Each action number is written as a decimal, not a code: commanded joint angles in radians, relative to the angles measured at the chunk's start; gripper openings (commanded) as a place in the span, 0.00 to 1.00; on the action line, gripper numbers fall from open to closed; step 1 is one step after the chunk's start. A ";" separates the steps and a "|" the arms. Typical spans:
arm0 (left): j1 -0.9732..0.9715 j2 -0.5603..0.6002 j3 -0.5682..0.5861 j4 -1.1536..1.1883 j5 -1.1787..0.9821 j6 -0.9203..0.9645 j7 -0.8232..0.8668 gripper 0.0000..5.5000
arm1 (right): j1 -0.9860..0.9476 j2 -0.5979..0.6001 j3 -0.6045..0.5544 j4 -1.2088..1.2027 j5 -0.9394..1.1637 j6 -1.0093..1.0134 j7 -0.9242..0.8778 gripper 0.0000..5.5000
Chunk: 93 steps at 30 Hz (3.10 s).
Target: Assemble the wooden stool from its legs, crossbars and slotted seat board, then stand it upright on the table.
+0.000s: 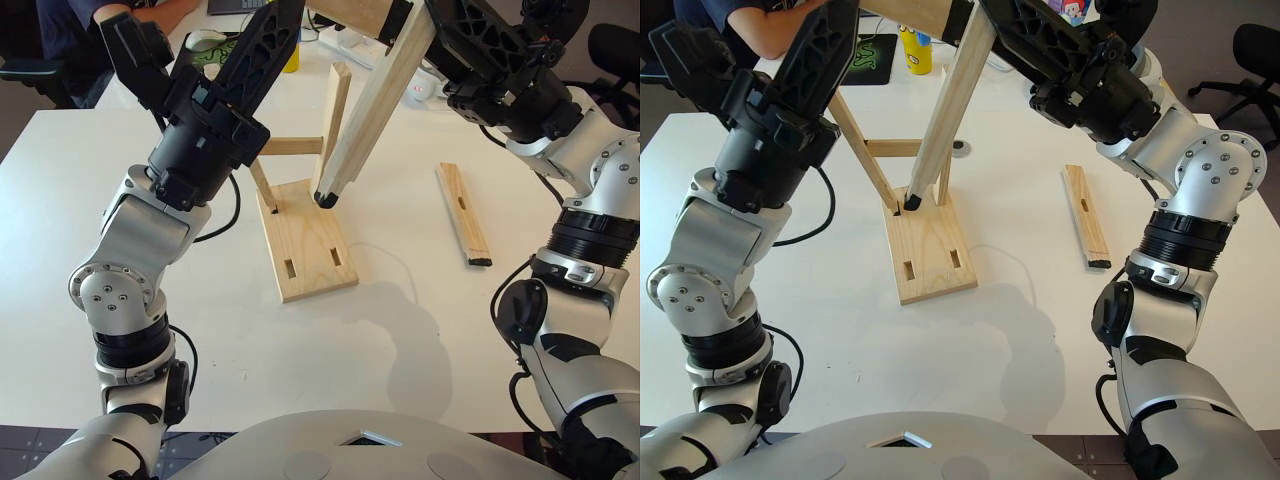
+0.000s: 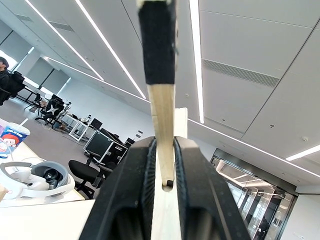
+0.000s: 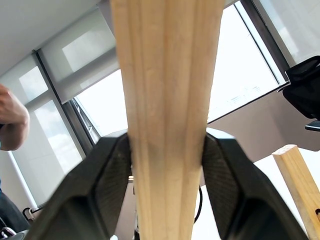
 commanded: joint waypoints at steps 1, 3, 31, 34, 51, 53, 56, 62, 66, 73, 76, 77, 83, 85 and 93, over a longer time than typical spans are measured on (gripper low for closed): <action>0.013 0.017 -0.028 -0.020 0.007 0.029 -0.027 0.08 | -0.013 0.001 0.009 -0.003 0.014 0.000 -0.012 0.37; 0.024 0.024 -0.039 -0.011 0.024 0.041 -0.046 0.08 | -0.013 0.000 0.018 -0.015 0.020 0.010 -0.001 0.37; 0.044 0.078 -0.087 0.019 0.099 0.072 -0.166 0.08 | -0.027 -0.005 0.048 -0.021 0.075 0.027 0.004 0.37; 0.044 0.073 -0.090 0.018 0.105 0.069 -0.166 0.08 | -0.022 -0.001 0.046 -0.019 0.092 0.026 -0.015 0.37; 0.028 0.050 -0.057 0.036 0.135 0.032 -0.121 0.19 | -0.013 -0.005 0.054 -0.020 0.104 0.007 -0.039 0.37; 0.027 0.044 -0.044 0.046 0.139 0.027 -0.112 0.25 | -0.014 -0.008 0.054 -0.016 0.100 0.002 -0.037 0.37; 0.037 0.045 -0.032 0.039 0.126 0.032 -0.109 0.32 | -0.023 -0.014 0.051 -0.002 0.089 -0.005 -0.033 0.37; 0.053 0.048 -0.046 0.003 0.094 0.056 -0.125 0.32 | -0.033 -0.018 0.047 0.016 0.074 -0.015 -0.027 0.37; 0.060 0.048 -0.045 0.003 0.092 0.065 -0.126 0.32 | -0.039 -0.019 0.041 0.032 0.066 -0.027 -0.028 0.37; 0.082 0.057 -0.029 0.016 0.106 0.067 -0.133 0.32 | -0.041 -0.031 0.041 0.047 0.044 -0.040 -0.013 0.37; 0.113 0.080 -0.020 0.012 0.112 0.079 -0.159 0.32 | -0.042 -0.038 0.039 0.057 0.012 -0.059 0.000 0.37; 0.130 0.089 -0.019 0.010 0.111 0.086 -0.174 0.32 | -0.044 -0.040 0.040 0.062 0.003 -0.065 0.007 0.37; 0.230 0.134 -0.002 0.034 0.160 0.106 -0.257 0.32 | -0.050 -0.048 0.044 0.078 -0.040 -0.089 0.042 0.37; 0.244 0.136 0.047 0.066 0.175 0.082 -0.252 0.32 | -0.053 -0.055 0.045 0.081 -0.055 -0.092 0.059 0.37; 0.082 0.095 0.238 0.145 0.089 -0.039 -0.091 0.25 | -0.045 -0.057 0.044 0.065 -0.075 -0.086 0.084 0.37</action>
